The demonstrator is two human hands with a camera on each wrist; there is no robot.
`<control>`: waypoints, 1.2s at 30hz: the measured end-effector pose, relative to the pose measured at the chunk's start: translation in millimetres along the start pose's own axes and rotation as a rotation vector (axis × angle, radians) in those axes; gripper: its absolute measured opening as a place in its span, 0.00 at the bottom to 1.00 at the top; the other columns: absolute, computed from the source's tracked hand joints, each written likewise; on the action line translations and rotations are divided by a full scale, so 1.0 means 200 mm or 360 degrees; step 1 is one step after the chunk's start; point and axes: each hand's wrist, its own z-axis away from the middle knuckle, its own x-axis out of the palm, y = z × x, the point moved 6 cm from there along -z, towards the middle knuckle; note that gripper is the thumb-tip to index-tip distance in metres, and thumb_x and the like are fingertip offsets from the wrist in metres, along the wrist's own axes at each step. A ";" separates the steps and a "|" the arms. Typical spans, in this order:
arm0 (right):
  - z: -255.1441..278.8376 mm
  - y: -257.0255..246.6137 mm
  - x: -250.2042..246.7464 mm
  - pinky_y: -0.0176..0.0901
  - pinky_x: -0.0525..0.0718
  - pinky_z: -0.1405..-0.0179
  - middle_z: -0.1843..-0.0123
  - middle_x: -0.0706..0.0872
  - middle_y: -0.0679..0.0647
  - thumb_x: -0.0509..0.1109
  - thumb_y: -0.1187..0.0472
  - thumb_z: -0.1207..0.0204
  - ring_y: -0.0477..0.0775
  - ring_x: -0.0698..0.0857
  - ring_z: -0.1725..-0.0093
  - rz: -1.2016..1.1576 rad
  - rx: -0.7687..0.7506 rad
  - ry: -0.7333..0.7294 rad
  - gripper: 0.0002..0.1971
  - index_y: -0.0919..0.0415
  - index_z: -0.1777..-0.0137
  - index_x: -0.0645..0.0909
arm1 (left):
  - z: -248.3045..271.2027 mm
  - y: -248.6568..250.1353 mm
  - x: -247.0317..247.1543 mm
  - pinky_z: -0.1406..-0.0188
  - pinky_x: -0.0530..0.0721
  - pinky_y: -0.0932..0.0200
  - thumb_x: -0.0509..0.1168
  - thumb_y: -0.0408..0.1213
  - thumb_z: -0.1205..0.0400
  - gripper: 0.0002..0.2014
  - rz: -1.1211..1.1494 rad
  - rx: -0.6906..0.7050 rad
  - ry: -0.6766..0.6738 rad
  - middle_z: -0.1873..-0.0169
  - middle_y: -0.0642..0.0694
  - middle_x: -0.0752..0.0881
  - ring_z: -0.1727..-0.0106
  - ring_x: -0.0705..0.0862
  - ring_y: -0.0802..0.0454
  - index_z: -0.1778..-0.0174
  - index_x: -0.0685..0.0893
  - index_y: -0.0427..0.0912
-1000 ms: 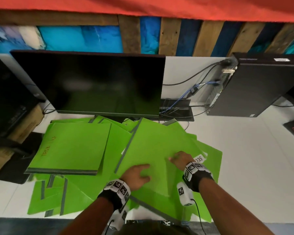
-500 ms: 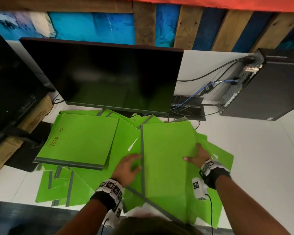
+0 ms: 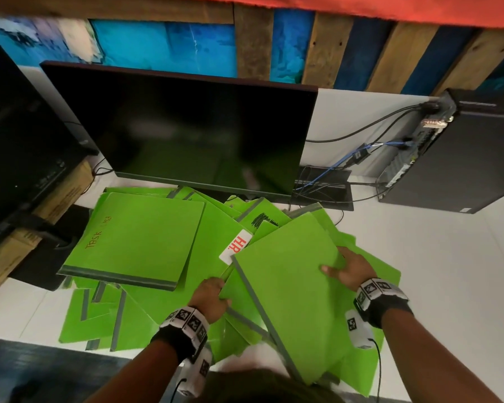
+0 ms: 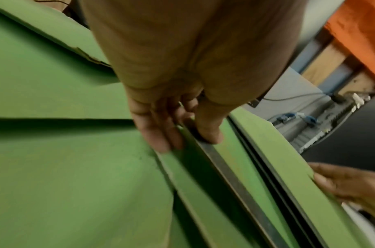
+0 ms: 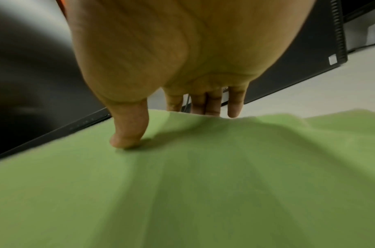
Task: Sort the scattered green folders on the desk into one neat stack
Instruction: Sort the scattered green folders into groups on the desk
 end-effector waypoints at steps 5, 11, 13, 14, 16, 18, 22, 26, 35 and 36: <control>0.04 -0.07 -0.04 0.53 0.68 0.24 0.21 0.69 0.57 0.74 0.41 0.30 0.61 0.69 0.23 -0.0164 -0.0139 0.0089 0.42 0.56 0.20 0.63 | 0.06 0.21 -0.11 0.71 0.85 0.61 0.62 0.19 0.19 0.16 0.0976 0.0197 -0.0033 0.52 0.51 0.79 0.61 0.79 0.53 0.55 0.75 0.48; 0.08 -0.12 -0.18 0.55 0.80 0.35 0.42 0.87 0.54 0.73 0.65 0.25 0.59 0.85 0.39 -0.0945 -0.0314 0.0245 0.18 0.58 0.36 0.80 | 0.06 0.32 -0.32 0.63 0.85 0.57 0.67 0.45 0.21 0.16 0.1787 0.0371 0.0276 0.57 0.52 0.86 0.57 0.85 0.56 0.39 0.81 0.45; 0.10 -0.18 -0.21 0.59 0.81 0.36 0.45 0.89 0.51 0.71 0.66 0.24 0.57 0.87 0.44 -0.1153 -0.0399 0.0232 0.14 0.52 0.41 0.82 | 0.06 0.36 -0.32 0.56 0.83 0.54 0.73 0.55 0.29 0.32 0.1852 0.0392 0.0157 0.50 0.49 0.86 0.51 0.85 0.53 0.33 0.77 0.44; 0.11 -0.22 -0.21 0.60 0.82 0.37 0.45 0.89 0.49 0.72 0.62 0.24 0.56 0.87 0.43 -0.1253 -0.0404 0.0212 0.12 0.49 0.42 0.83 | 0.07 0.41 -0.31 0.54 0.81 0.56 0.75 0.58 0.35 0.35 0.1785 0.0407 0.0078 0.51 0.51 0.85 0.51 0.83 0.55 0.34 0.77 0.47; 0.12 -0.28 -0.19 0.61 0.81 0.36 0.42 0.90 0.50 0.76 0.48 0.30 0.56 0.87 0.40 -0.1455 -0.0401 0.0167 0.17 0.48 0.40 0.84 | 0.09 0.48 -0.30 0.56 0.78 0.65 0.76 0.55 0.32 0.26 0.1499 0.0448 0.0085 0.57 0.56 0.82 0.54 0.80 0.59 0.44 0.77 0.50; 0.12 -0.36 -0.15 0.59 0.79 0.34 0.37 0.87 0.50 0.73 0.50 0.27 0.55 0.85 0.37 -0.1543 -0.0376 0.0059 0.19 0.49 0.35 0.81 | 0.10 0.46 -0.34 0.51 0.80 0.66 0.74 0.42 0.25 0.16 0.1382 0.0371 0.0322 0.54 0.58 0.85 0.51 0.83 0.59 0.45 0.78 0.45; 0.10 -0.43 -0.05 0.44 0.73 0.34 0.41 0.81 0.45 0.62 0.54 0.17 0.47 0.79 0.40 -0.1152 -0.0289 -0.0096 0.11 0.49 0.36 0.74 | 0.07 0.30 -0.41 0.43 0.86 0.43 0.75 0.35 0.26 0.20 0.1335 0.0311 0.0510 0.46 0.45 0.88 0.45 0.87 0.45 0.38 0.80 0.43; -0.09 -0.09 0.17 0.49 0.78 0.37 0.39 0.83 0.54 0.65 0.45 0.22 0.55 0.82 0.42 -0.0446 0.0082 -0.0034 0.22 0.63 0.40 0.79 | 0.04 0.02 -0.48 0.48 0.86 0.43 0.77 0.36 0.28 0.21 0.1146 0.0181 0.0620 0.49 0.39 0.88 0.49 0.87 0.39 0.41 0.80 0.37; 0.00 -0.16 0.39 0.52 0.84 0.52 0.60 0.81 0.52 0.73 0.49 0.28 0.57 0.83 0.59 -0.1059 0.0466 -0.0174 0.11 0.50 0.58 0.73 | 0.02 -0.51 -0.47 0.57 0.89 0.33 0.79 0.40 0.30 0.19 0.1192 -0.0272 0.0656 0.59 0.33 0.90 0.58 0.90 0.34 0.50 0.82 0.35; 0.01 -0.20 0.38 0.51 0.81 0.54 0.64 0.80 0.52 0.71 0.49 0.26 0.55 0.81 0.64 -0.1076 0.0471 -0.0175 0.11 0.53 0.58 0.74 | 0.00 -0.53 -0.45 0.56 0.88 0.33 0.79 0.39 0.29 0.18 0.1206 -0.0277 0.0653 0.58 0.33 0.90 0.58 0.90 0.34 0.50 0.82 0.35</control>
